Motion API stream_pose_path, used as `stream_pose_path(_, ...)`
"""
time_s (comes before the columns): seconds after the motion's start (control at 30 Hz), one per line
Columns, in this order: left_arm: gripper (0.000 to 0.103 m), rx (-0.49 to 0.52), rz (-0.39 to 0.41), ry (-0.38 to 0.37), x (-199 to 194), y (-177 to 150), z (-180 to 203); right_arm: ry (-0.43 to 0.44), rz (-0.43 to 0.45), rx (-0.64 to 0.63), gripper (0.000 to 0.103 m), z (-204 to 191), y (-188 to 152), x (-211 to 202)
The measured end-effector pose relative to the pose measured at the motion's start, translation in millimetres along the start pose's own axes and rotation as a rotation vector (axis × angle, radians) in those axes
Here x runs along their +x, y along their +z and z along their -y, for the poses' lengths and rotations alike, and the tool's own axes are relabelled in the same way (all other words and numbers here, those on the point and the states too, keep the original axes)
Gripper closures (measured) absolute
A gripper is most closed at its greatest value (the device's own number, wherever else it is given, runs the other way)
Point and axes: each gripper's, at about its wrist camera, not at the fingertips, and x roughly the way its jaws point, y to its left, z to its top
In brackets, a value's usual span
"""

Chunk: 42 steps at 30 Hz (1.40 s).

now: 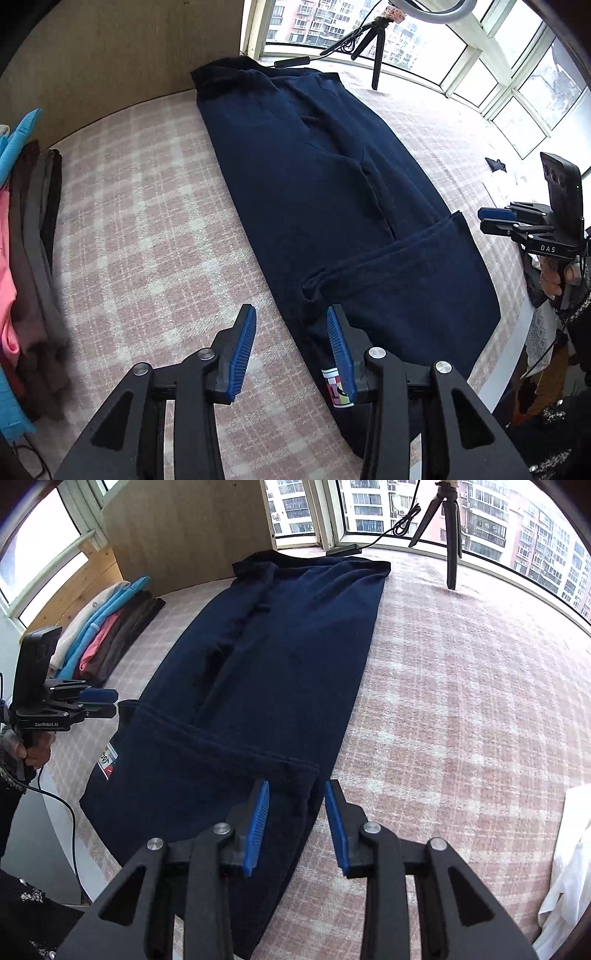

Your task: Fold clothes

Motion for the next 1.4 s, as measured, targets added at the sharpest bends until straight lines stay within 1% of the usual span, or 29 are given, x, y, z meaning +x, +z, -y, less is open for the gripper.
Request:
stream_pose_path(0.03, 0.065, -0.008, -0.001, -0.016, -8.1, -10.1, 1.3, 0.017, -0.006, 0.001, 0.072, -2.2, -6.3, -3.7)
stream_pose_path(0.13, 0.065, -0.021, -0.036, -0.06, -18.4, -49.1, 10.6, 0.04, -0.045, 0.015, 0.072, -9.5, -31.9, -7.4)
stream_pose_path(0.17, 0.065, -0.024, -0.05, -0.08, -18.7, -61.7, 15.4, 0.048, -0.06, 0.022, 0.072, -12.0, -41.5, -7.1)
stream_pose_path(0.23, 0.065, -0.007, -0.071, -0.092, -14.0, -81.4, 27.5, 0.068, -0.09, 0.041, 0.072, -15.9, -60.5, -5.7)
stream_pose_path(0.3, 0.067, 0.016, -0.08, -0.098, -10.1, -96.2, 38.6, 0.091, -0.113, 0.049, 0.072, -18.8, -74.6, -2.1)
stream_pose_path(0.4, 0.067, 0.024, -0.067, -0.128, -2.9, -108.0, 47.4, 0.096, -0.128, 0.054, 0.072, -25.4, -88.9, 2.1)
stream_pose_path(0.47, 0.067, 0.041, -0.059, -0.121, 3.8, -110.2, 50.4, 0.095, -0.131, 0.052, 0.072, -27.7, -92.9, 5.5)
stream_pose_path(0.57, 0.078, 0.058, -0.075, -0.117, 11.0, -106.8, 53.7, 0.094, -0.138, 0.036, 0.072, -29.4, -94.9, 10.1)
stream_pose_path(0.67, 0.081, 0.052, -0.086, -0.128, 16.7, -110.6, 49.0, 0.1, -0.137, 0.02, 0.072, -30.2, -96.3, 12.4)
stream_pose_path(0.73, 0.09, 0.056, -0.083, -0.131, 17.4, -111.8, 48.3, 0.099, -0.131, 0.013, 0.072, -31.7, -96.9, 13.6)
stream_pose_path(0.77, 0.096, 0.058, -0.082, -0.134, 17.1, -112.0, 48.1, 0.104, -0.128, 0.012, 0.072, -32.6, -96.9, 14.0)
stream_pose_path(0.9, 0.096, 0.038, -0.092, -0.163, 14.3, -110.1, 42.9, 0.117, -0.123, 0.011, 0.072, -32.9, -96.9, 13.7)
stream_pose_path(0.97, 0.096, 0.038, -0.095, -0.156, 12.5, -108.7, 40.7, 0.132, -0.122, 0.026, 0.072, -29.8, -97.5, 13.5)
stream_pose_path(1.1, 0.097, 0.061, -0.088, -0.164, 13.0, -104.5, 45.3, 0.126, -0.122, 0.014, 0.072, -32.3, -98.5, 14.0)
stream_pose_path(1.17, 0.101, 0.092, -0.073, -0.145, 12.0, -102.5, 51.4, 0.109, -0.121, -0.001, 0.072, -36.1, -98.0, 14.9)
stream_pose_path(1.2, 0.101, 0.108, -0.068, -0.13, 10.8, -101.7, 54.1, 0.101, -0.119, -0.002, 0.076, -36.4, -97.4, 14.8)
stream_pose_path(1.23, 0.102, 0.121, -0.071, -0.121, 8.6, -101.2, 56.0, 0.092, -0.117, -0.001, 0.089, -36.4, -96.8, 14.7)
stream_pose_path(1.27, 0.102, 0.133, -0.076, -0.115, 4.7, -101.7, 56.9, 0.084, -0.114, 0.0, 0.093, -36.3, -96.2, 14.5)
stream_pose_path(1.33, 0.102, 0.16, -0.083, -0.103, -4.5, -105.0, 58.5, 0.088, -0.099, 0.026, 0.098, -29.9, -96.2, 10.7)
stream_pose_path(1.4, 0.102, 0.17, -0.089, -0.102, -6.1, -112.9, 55.8, 0.079, -0.085, 0.058, 0.099, -21.1, -97.5, 6.9)
